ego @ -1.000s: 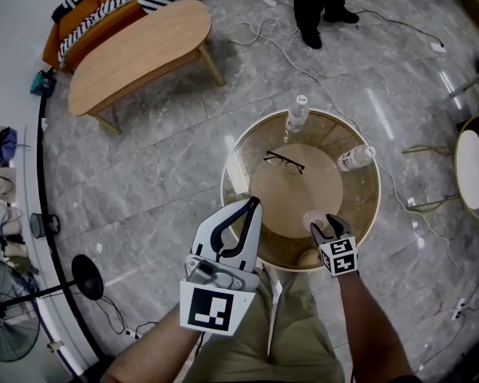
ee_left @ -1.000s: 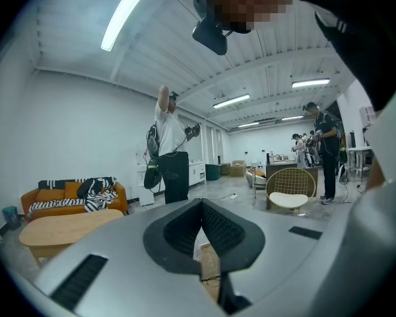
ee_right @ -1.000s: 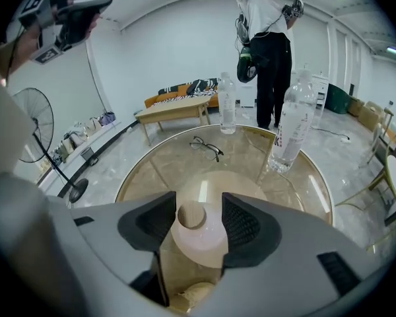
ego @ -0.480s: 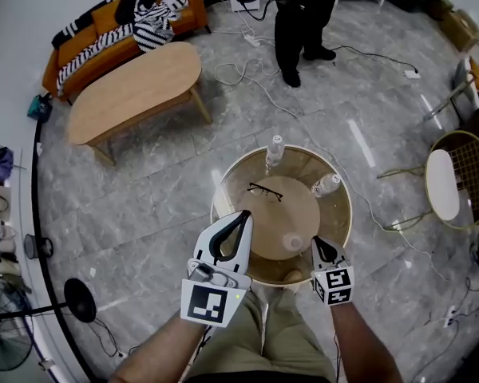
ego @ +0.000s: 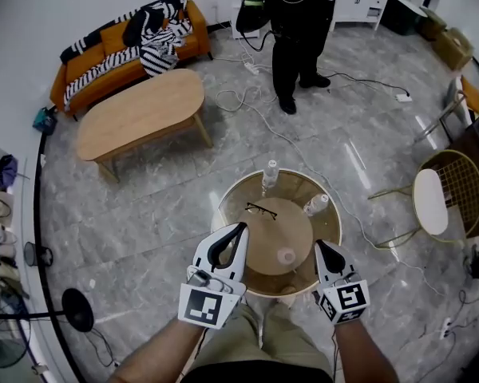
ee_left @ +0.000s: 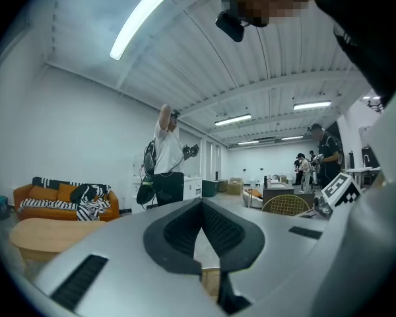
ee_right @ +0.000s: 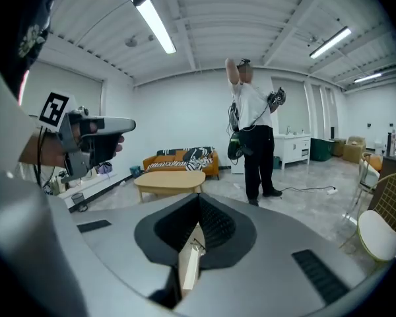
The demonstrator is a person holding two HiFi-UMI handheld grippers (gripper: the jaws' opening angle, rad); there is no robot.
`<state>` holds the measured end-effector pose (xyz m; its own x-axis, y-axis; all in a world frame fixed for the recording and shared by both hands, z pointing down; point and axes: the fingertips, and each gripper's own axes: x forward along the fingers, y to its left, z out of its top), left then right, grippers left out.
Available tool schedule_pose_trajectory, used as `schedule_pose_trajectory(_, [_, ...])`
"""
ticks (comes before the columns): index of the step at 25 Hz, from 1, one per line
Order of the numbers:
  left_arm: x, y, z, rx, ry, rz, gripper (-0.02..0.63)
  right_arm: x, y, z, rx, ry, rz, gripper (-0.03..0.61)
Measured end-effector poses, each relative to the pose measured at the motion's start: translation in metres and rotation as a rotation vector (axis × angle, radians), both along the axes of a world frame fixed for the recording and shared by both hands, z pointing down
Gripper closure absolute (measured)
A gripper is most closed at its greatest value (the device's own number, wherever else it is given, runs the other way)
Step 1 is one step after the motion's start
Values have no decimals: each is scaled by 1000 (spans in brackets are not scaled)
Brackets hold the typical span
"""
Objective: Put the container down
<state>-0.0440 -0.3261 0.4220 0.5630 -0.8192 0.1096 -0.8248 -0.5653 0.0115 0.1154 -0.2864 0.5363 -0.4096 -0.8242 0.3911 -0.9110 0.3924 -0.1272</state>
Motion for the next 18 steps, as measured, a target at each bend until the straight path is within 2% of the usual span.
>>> schedule_pose_trajectory(8, [-5,12,-50,86,-50,-11,600,4,4,-80,65,-6,-24,565])
schedule_pose_trajectory(18, [-7,31,-104,144,-59,3,598,-2,19,-173,188,-3,-66,566])
